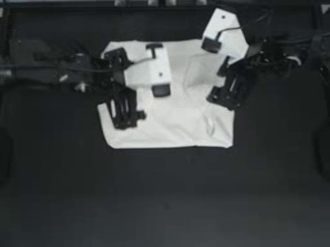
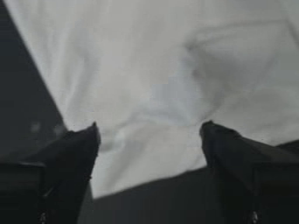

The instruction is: Fold shirt

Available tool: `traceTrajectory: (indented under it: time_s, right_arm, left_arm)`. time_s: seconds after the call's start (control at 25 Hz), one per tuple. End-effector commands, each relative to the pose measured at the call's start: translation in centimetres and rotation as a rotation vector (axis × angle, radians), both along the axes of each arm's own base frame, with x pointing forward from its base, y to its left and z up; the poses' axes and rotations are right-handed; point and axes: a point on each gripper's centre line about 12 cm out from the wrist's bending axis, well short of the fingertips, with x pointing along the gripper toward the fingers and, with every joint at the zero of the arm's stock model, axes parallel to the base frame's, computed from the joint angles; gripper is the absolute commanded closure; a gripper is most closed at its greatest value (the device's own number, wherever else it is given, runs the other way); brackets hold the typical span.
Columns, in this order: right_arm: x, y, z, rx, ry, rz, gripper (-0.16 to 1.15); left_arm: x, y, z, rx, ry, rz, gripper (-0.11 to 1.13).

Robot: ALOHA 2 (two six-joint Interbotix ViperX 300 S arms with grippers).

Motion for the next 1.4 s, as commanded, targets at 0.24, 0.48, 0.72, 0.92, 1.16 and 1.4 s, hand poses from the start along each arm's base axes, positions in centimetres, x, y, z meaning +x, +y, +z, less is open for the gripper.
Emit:
traceTrajectory:
  time_s: [0.24,0.48,0.72,0.92,1.16,1.4]
  right_arm:
    - [0.3,3.4,1.2,-0.086,0.05,0.255,0.01]
    - [-0.1,4.9,-0.3,-0.085,0.06,0.3,0.01]
    - [-0.5,5.6,-1.4,-0.078,0.077,0.312,0.01]
    - [-1.1,5.4,-2.5,-0.087,0.09,0.296,0.01]
    - [-1.5,5.3,-3.7,-0.101,0.093,0.276,0.01]
    - [-1.4,5.4,-5.1,-0.087,0.097,0.273,0.01]
  left_arm:
    - [-1.5,-2.2,2.5,0.0,-0.002,-0.037,0.0]
    - [-3.0,-3.9,1.2,-0.008,0.0,-0.069,0.0]
    - [-4.0,-4.9,-0.1,-0.015,-0.029,-0.083,0.0]
    - [-4.4,-5.2,-2.0,-0.027,-0.032,-0.08,0.0]
    - [-4.3,-5.0,-3.1,-0.006,-0.018,-0.089,0.0]
    - [-3.9,-4.7,-5.0,0.001,0.031,-0.093,0.0]
